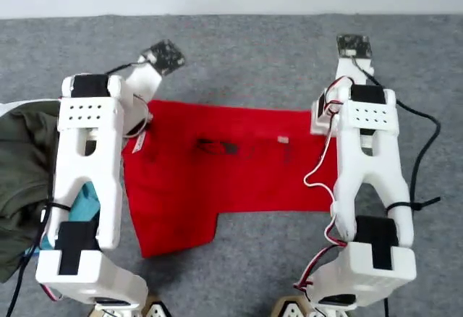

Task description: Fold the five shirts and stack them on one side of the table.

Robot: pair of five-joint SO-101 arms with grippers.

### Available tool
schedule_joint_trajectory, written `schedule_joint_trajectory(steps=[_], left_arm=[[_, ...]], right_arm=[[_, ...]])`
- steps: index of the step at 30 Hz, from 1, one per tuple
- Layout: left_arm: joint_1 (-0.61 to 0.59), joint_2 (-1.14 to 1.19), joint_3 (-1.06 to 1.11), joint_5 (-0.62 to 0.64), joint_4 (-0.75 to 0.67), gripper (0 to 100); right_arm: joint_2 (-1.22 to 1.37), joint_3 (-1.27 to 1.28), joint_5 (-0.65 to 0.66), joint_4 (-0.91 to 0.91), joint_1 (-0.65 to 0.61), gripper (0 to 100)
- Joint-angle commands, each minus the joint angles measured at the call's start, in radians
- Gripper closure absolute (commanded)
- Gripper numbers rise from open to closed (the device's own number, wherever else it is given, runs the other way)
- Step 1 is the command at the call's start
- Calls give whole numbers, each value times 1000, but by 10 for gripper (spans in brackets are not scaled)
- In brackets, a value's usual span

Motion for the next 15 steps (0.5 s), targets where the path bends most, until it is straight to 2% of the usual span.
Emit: schedule_joint_trajectory(steps=[1,11,15], left_arm=[[-9,-57,-44,-34,86,986],[-9,-55,64,-44,114,985],[-9,-55,124,-114,186,985]], right_arm=[[-53,-8,9,104,-10,990],[-24,15,11,275,-10,990],[48,26,87,280,-2,990]])
